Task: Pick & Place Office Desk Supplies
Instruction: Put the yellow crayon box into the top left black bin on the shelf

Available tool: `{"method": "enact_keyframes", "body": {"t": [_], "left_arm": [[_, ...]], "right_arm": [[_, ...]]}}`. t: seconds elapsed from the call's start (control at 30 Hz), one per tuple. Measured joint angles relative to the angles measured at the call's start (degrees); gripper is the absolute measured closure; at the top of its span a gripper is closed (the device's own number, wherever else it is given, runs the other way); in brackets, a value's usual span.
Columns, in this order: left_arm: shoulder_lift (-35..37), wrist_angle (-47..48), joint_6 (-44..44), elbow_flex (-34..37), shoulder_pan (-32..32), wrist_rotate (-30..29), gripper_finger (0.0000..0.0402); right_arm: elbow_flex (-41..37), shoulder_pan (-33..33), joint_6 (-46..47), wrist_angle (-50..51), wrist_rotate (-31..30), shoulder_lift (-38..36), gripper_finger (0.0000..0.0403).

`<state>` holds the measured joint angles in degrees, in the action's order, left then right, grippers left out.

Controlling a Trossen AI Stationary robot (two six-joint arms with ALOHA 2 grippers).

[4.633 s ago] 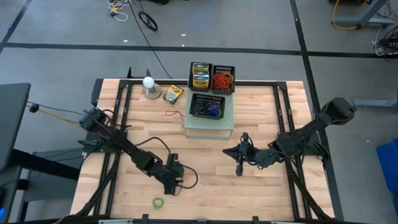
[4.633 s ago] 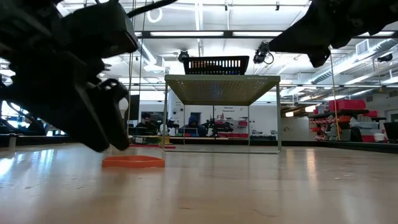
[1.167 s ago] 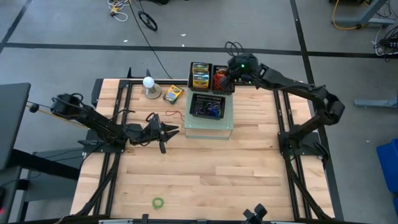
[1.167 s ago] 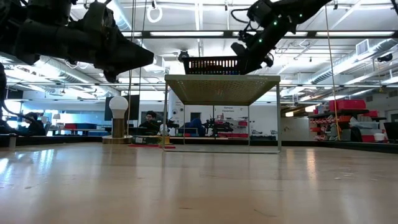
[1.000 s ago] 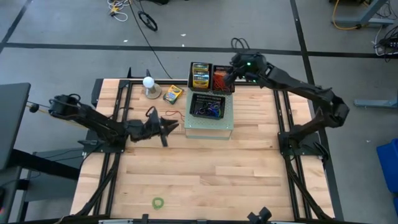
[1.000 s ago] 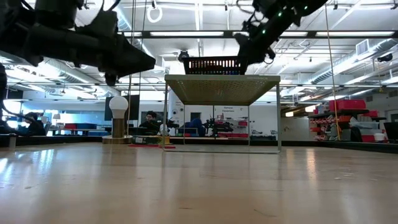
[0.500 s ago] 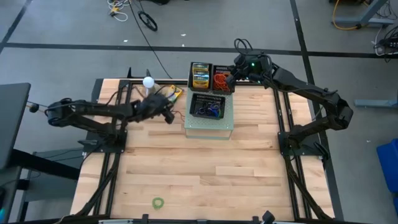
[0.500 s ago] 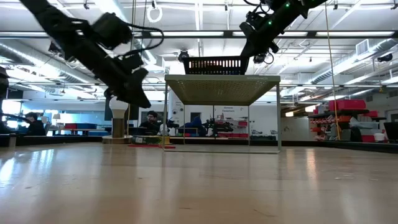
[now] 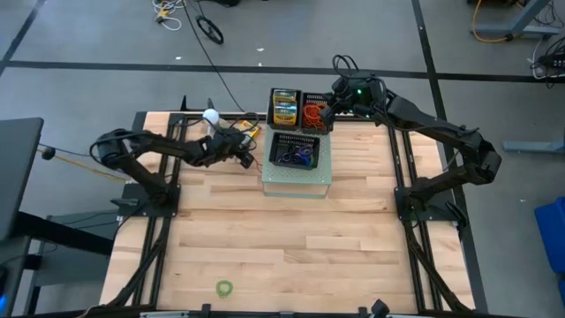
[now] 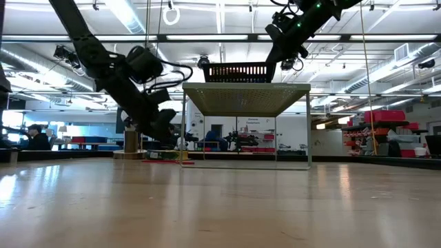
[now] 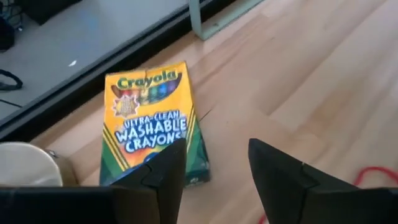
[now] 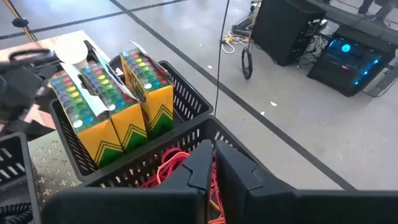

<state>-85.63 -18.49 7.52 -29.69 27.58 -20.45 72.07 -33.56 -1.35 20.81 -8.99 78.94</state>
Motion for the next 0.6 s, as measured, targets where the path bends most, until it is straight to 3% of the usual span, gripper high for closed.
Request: {"method": "enact_keyframes", "body": {"t": [0.4, 0.6], "left_arm": [[-8.8, -1.5, -2.0, -2.8, 4.0, 1.2, 0.0263], [-9.0, 1.9, -2.8, -4.3, 3.5, 0.8, 0.0328]], "right_arm": [[0.0, 0.0, 0.0, -0.8, 0.0, 0.0, 0.0371], [0.0, 0.0, 0.0, -0.8, 0.0, 0.0, 0.0371]]}}
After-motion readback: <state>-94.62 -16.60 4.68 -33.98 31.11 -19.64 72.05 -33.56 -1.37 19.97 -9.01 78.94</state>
